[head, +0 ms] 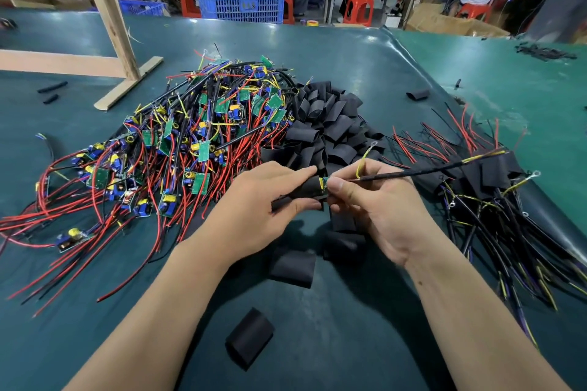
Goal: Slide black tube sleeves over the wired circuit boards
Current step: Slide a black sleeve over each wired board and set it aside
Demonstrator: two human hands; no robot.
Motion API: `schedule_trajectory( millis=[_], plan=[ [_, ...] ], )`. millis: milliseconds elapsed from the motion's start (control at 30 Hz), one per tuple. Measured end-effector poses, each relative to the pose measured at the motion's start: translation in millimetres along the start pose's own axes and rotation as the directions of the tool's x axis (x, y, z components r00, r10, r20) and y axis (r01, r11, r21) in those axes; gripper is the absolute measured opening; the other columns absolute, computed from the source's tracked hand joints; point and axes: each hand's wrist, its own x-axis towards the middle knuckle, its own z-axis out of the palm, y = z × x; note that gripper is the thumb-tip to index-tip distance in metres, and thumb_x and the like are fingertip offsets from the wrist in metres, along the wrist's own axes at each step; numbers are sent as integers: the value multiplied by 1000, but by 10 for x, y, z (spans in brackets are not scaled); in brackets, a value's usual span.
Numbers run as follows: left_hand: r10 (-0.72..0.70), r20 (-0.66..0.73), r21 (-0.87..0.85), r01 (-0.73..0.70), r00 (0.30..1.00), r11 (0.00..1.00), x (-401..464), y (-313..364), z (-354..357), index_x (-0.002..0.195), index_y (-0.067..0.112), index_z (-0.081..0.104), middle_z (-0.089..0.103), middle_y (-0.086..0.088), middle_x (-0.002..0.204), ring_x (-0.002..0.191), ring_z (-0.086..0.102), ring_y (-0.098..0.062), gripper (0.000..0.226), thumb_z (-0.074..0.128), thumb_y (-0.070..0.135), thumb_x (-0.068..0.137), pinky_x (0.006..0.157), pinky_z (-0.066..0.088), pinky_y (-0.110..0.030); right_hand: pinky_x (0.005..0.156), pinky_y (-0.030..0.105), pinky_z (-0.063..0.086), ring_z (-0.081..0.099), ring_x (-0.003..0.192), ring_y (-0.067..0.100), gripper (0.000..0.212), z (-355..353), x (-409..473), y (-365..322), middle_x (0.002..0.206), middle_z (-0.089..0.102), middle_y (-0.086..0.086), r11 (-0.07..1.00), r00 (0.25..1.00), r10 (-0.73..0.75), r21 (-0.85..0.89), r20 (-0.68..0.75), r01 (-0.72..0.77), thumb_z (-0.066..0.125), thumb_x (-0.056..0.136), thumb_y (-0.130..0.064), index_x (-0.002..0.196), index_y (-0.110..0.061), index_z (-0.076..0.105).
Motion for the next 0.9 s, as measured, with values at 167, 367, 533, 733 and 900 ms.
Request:
schedule_trajectory(
  millis=[167,367,533,733,900],
  plan=[
    [122,50,87,-126,991,988,7,-26,74,127,-4,61,67,-11,100,87,56,-26,45,71,9,84,81,48,-36,51,21,52,64,55,17,31,-2,3,29,63,67,10,991,991,124,57,-45,-122,68,81,9,59,-12,67],
    [147,71,110,-154,987,982,13,-26,135,130,-8,57,65,-14,104,93,52,-25,48,64,-5,83,86,45,-34,50,20,52,67,58,16,23,13,-6,22,67,69,9,978,983,183,105,-6,-181,70,78,5,61,-11,69],
    [151,112,111,-163,982,980,26,6,131,130,-9,56,68,-13,105,93,52,-24,50,66,-5,82,86,45,-33,49,19,49,69,59,18,23,48,-23,45,67,70,7,988,988,153,36,2,-152,69,82,5,66,-12,68],
    [-207,-22,168,207,978,964,3,-22,-14,115,20,70,60,-1,92,94,54,-23,37,75,26,79,86,43,-38,52,20,50,61,56,12,27,57,2,28,63,67,4,999,997,49,26,-57,-48,70,82,4,63,-16,71],
    [-205,-22,212,205,979,956,-17,-26,43,120,21,70,61,-6,99,98,51,-30,34,69,14,87,85,43,-38,51,21,50,61,55,13,19,64,-1,41,62,66,5,998,994,49,43,-96,-45,71,81,4,69,-10,69]
  ],
)
